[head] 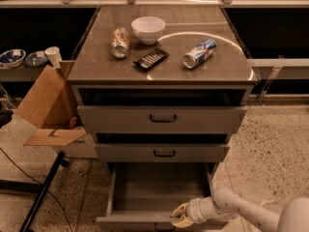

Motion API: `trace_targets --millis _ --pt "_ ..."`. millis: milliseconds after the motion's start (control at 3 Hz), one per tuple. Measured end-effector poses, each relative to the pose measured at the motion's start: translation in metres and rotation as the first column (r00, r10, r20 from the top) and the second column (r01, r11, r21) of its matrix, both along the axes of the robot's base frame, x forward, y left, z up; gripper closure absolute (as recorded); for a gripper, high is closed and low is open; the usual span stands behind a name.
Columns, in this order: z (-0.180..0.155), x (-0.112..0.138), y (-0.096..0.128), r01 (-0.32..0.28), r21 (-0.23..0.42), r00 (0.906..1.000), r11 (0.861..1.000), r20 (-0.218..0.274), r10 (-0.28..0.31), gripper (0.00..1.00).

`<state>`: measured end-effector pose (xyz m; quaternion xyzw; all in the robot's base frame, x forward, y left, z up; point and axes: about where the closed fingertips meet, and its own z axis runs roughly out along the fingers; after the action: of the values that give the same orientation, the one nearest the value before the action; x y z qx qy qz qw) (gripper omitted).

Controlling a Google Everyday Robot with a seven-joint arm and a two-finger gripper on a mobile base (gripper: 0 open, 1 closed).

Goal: Close bottom drawer

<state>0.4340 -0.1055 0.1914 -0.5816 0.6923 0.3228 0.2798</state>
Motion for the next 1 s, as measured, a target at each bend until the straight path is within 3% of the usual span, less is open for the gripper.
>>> trace_targets --millis 667,1000 --pt "0.000 0.017 0.007 0.033 0.031 0.9995 0.999 -0.005 -0.032 1.00" --pt "0.000 0.040 -0.002 0.071 0.034 0.9974 0.997 0.010 -0.072 1.00"
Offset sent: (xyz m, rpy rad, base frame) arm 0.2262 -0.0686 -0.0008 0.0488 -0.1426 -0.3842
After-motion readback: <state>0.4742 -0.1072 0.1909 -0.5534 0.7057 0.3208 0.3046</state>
